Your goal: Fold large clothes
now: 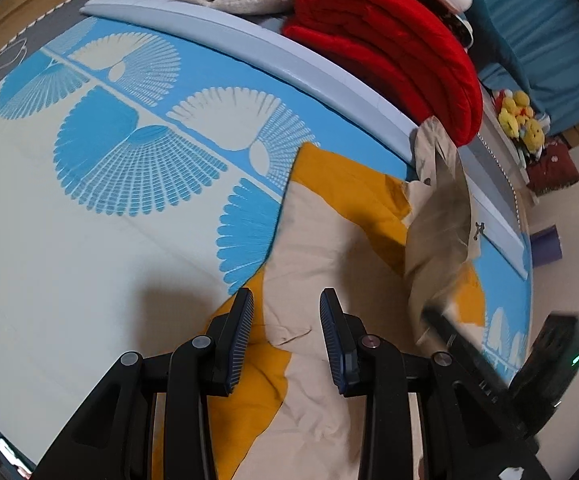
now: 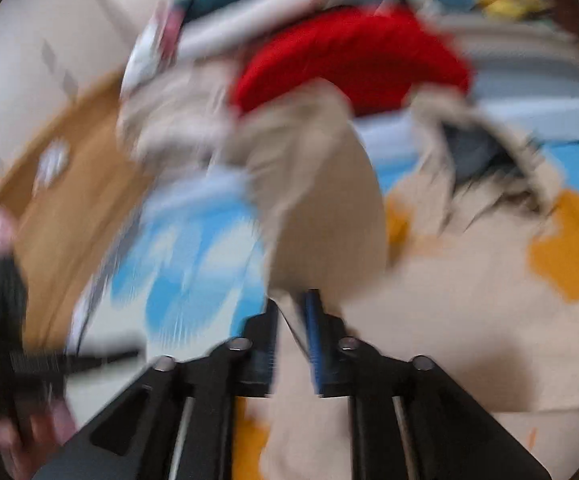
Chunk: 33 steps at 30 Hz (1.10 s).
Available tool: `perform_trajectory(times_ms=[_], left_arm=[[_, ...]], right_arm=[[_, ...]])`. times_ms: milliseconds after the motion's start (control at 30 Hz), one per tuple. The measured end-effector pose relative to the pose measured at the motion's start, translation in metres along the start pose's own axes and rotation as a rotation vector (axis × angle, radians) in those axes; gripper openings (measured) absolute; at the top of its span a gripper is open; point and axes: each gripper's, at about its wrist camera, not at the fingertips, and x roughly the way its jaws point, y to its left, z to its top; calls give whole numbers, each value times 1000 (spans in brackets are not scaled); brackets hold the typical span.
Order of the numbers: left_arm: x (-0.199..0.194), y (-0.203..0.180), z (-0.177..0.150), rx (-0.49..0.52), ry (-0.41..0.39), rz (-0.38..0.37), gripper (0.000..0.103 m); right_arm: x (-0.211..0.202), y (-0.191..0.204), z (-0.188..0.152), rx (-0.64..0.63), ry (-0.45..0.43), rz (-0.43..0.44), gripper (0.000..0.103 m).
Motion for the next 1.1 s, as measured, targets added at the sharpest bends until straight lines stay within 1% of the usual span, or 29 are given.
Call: perform_trajectory(times_ms=[33,67,133,167,200,233,300,367,400,467,500,567,600,667,700,800,833,867,900,933,1000,1067,1100], left_arm=[[-1,3,0,-5,2,-3,30],[-2,7,-1,-10,2,-4,30],[-4,11,-2,-14,2,-3,30],[-3,13,-2,-14,4,0,30],[-2,14,-4,-13,7,6,30],[0,14,-5,-12,11,10,30],[7,13,-9,-10,27,12,30],[16,9,-13,-4,46,5,30],[22,7,-15,0,59,1,30],[36,2,-19,0,84,-6,30],[41,1,-21,-1,92,-4,30],[53,-2,-25,-6,111,7,30],[59,-4,-26,-12,123,8,30],[70,-7,-29,-22,145,-6,30],[73,-9,-30,-23,150,-10,30],[85,-9,-29,-31,159,2,31],[91,-8,-29,-35,162,13,31],[94,-8,-29,-41,166,20,31],[99,-7,-29,-51,173,24,31],[102,-7,-29,-57,176,21,31],[104,-14,-29,-46,172,11,31],[105,-24,-29,-15,167,0,31],[106,-28,-29,-4,164,-7,31]], right_arm=[[-3,-5,-5,8,39,-17,21],[-17,-16,-11,43,52,-27,21],[-51,-37,-18,98,25,-36,21],[-76,-53,-26,122,0,-59,22],[-93,-65,-31,134,-16,-85,23],[-115,-82,-40,156,-37,-119,26],[-146,-117,-55,216,-70,-175,38],[-169,-157,-77,314,-99,-249,44],[-173,-176,-80,361,-106,-272,44],[-175,-222,-105,519,-104,-320,44],[-174,-239,-113,574,-97,-331,44],[-164,-271,-125,685,-53,-354,44],[-158,-285,-129,740,-37,-337,44],[-147,-304,-129,783,-31,-264,44],[-144,-310,-129,792,-26,-252,44],[-134,-336,-139,886,-18,-236,44],[-132,-345,-142,917,-21,-223,44],[-131,-353,-146,955,-27,-215,32],[-129,-355,-147,977,-42,-198,6],[-131,-358,-147,992,-66,-185,5],[-139,-362,-147,992,-90,-261,4],[-144,-366,-150,1007,-76,-353,4],[-147,-368,-152,1019,-78,-371,5]])
